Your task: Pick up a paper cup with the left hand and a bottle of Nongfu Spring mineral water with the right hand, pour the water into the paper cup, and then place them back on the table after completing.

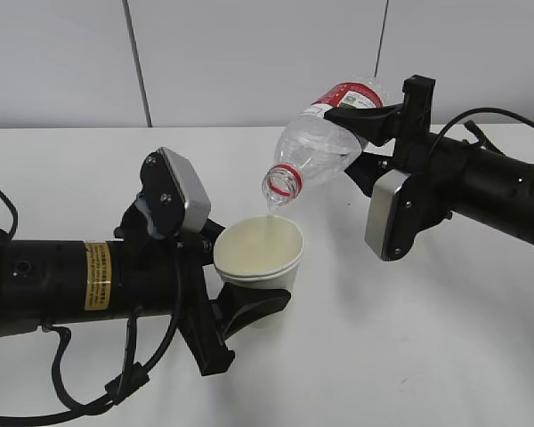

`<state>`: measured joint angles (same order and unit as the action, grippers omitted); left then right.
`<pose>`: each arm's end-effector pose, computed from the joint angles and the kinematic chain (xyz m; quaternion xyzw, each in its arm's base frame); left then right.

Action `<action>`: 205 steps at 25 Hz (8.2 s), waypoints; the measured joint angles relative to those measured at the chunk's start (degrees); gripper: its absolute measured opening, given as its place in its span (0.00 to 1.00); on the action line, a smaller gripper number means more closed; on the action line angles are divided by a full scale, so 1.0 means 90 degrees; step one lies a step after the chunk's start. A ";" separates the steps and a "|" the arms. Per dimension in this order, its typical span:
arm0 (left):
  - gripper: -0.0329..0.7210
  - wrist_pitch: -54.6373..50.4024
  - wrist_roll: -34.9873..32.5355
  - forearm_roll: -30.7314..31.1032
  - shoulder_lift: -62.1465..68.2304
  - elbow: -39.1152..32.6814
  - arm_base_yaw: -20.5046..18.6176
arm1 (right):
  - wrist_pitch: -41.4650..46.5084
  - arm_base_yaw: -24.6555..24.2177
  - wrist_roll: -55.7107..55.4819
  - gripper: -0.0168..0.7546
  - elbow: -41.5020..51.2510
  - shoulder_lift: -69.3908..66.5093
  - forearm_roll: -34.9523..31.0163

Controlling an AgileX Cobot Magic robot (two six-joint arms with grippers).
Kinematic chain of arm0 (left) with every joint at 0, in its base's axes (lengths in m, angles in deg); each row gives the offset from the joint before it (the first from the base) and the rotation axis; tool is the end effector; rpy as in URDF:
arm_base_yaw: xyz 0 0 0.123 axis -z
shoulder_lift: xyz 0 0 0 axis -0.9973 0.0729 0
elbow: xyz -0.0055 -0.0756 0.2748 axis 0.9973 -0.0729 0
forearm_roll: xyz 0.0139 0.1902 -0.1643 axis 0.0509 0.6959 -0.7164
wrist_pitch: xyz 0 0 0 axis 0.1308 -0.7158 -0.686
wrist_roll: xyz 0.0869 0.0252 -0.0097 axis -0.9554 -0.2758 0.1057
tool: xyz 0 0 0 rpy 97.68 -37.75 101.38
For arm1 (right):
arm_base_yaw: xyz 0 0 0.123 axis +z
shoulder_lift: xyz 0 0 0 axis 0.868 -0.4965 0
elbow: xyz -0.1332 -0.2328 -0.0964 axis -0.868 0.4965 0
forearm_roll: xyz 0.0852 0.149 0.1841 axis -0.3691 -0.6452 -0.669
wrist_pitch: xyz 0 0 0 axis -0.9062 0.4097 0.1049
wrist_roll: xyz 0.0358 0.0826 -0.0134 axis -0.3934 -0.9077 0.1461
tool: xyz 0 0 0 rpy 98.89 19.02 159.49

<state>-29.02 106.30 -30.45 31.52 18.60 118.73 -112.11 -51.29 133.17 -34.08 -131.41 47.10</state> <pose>0.2246 -0.2006 0.1577 0.4807 0.6844 -0.2877 0.4667 0.3297 0.1028 0.1936 -0.6477 0.2889 -0.2811 0.6465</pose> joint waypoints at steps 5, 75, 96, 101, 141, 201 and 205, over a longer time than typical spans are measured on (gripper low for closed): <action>0.62 0.0000 0.0000 0.0014 0.0000 0.0000 0.0000 | 0.0000 0.0000 0.0213 0.45 0.0000 0.0000 0.0000; 0.62 -0.0088 0.0000 0.0135 -0.0026 0.0000 0.0000 | -0.0226 0.0000 0.0646 0.44 0.0122 -0.0219 0.0110; 0.62 -0.0121 -0.0635 -0.0906 -0.0026 0.0000 -0.0400 | -0.0230 0.0000 -0.6713 0.44 0.0241 -0.0257 0.0086; 0.62 -0.0035 -0.1102 -0.1400 -0.0020 0.0000 -0.0732 | -0.0240 0.0000 -0.7452 0.44 0.0241 -0.0257 -0.0089; 0.62 0.1601 -0.2027 -0.2447 0.1956 0.0189 -0.1119 | -0.0269 0.0000 -0.8397 0.44 0.0586 -0.1147 -0.0695; 0.82 0.1155 -0.2054 -0.4778 0.1359 -0.0826 -0.1915 | -0.0448 0.0000 -0.7866 0.77 0.1850 -0.0904 -0.4820; 0.82 0.0896 -0.2054 -0.4778 0.1336 -0.0826 -0.2135 | -0.0327 0.0000 -0.7866 0.77 0.1765 -0.0904 -0.4904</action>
<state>-20.96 87.81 -73.45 43.55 11.17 99.52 -115.05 -51.29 62.37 -18.19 -139.54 2.96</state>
